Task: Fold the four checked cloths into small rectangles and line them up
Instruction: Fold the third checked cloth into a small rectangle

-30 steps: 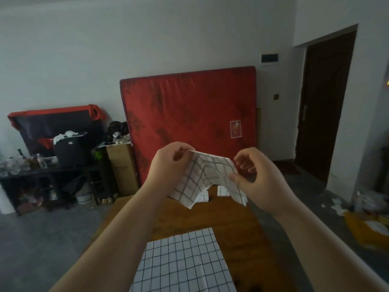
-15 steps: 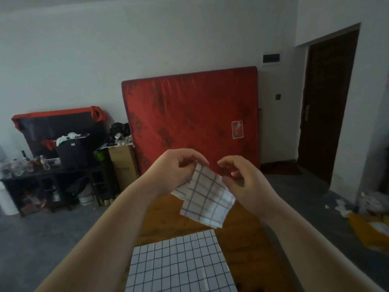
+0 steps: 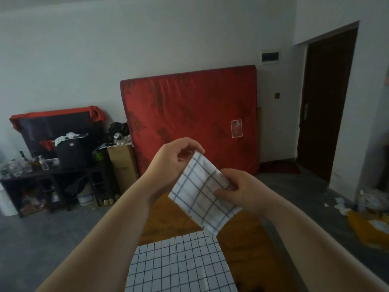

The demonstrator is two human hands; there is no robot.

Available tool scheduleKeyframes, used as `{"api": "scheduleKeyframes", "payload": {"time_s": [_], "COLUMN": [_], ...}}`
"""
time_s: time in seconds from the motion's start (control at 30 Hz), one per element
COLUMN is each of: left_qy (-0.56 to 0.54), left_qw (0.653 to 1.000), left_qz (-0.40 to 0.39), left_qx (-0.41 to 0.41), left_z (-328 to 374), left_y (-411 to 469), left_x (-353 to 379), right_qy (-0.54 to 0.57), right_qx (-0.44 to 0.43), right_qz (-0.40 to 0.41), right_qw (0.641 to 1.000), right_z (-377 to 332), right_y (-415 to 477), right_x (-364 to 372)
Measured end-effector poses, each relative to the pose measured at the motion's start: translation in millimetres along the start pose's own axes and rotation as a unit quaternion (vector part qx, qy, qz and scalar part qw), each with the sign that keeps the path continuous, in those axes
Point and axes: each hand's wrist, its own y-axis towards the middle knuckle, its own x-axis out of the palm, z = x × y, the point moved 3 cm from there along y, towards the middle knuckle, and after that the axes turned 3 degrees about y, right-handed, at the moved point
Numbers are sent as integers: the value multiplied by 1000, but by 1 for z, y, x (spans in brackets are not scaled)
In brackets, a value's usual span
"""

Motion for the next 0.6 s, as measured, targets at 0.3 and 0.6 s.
{"api": "scheduleKeyframes", "payload": {"time_s": [0.3, 0.6], "left_qy": [-51, 60], "left_qw": [992, 994], "left_qz": [-62, -5], "left_qx": [-94, -88], "left_z": [-7, -3], "left_y": [3, 6], "left_x": [-6, 11], "right_qy": [-56, -31], "right_qx": [16, 2], "right_qz": [85, 89], "right_qw": [995, 996], "right_z": [-1, 0], "right_y": [-3, -11], "right_x": [-20, -21]}}
